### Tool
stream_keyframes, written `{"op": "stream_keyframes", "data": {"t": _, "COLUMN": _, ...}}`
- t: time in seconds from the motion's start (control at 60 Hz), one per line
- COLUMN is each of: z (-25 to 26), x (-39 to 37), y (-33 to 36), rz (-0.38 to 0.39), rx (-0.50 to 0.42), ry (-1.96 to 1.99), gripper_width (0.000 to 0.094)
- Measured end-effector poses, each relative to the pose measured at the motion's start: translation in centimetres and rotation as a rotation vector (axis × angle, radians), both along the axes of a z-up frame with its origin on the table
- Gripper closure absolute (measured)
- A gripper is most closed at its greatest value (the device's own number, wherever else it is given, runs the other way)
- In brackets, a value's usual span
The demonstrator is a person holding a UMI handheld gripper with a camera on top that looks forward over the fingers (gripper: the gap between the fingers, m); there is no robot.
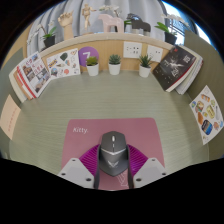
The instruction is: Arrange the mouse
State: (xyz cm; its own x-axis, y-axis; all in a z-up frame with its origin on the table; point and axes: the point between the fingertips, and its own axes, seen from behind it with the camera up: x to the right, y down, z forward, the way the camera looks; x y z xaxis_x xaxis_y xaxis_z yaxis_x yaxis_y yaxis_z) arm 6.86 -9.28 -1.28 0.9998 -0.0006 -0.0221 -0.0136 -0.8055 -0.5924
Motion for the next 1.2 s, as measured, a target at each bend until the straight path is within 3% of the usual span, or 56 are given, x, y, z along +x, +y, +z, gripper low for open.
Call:
{"op": "stream_keyframes", "data": {"t": 0.15, "z": -0.3, "x": 0.0, "y": 0.1, "rz": -0.021, "rx": -0.030, "ry": 0.007, "gripper_width": 0.0419}}
{"op": "stream_keyframes", "data": {"t": 0.217, "z": 0.6, "x": 0.3, "y": 0.2, "rz": -0.042, "rx": -0.044, "ry": 0.006, "gripper_width": 0.0173}}
{"op": "stream_keyframes", "data": {"t": 0.267, "z": 2.3, "x": 0.4, "y": 0.8, "rz": -0.058, "rx": -0.013, "ry": -0.007, "gripper_width": 0.0055}}
{"op": "stream_keyframes", "data": {"t": 0.5, "z": 13.9, "x": -2.9, "y": 2.2, "rz": -0.049, "rx": 0.108, "ry": 0.042, "gripper_width": 0.0079}}
{"op": "stream_keyframes", "data": {"t": 0.733, "z": 22.7, "x": -7.2, "y": 1.2, "rz": 0.033, "rx": 0.218, "ry": 0.041, "gripper_width": 0.0075}}
{"op": "stream_keyframes", "data": {"t": 0.9, "z": 23.8, "x": -8.8, "y": 0.2, "rz": 0.069, "rx": 0.237, "ry": 0.032, "gripper_width": 0.0067}}
{"op": "stream_keyframes", "data": {"t": 1.2, "z": 24.1, "x": -8.8, "y": -0.7, "rz": 0.056, "rx": 0.253, "ry": 0.020, "gripper_width": 0.0065}}
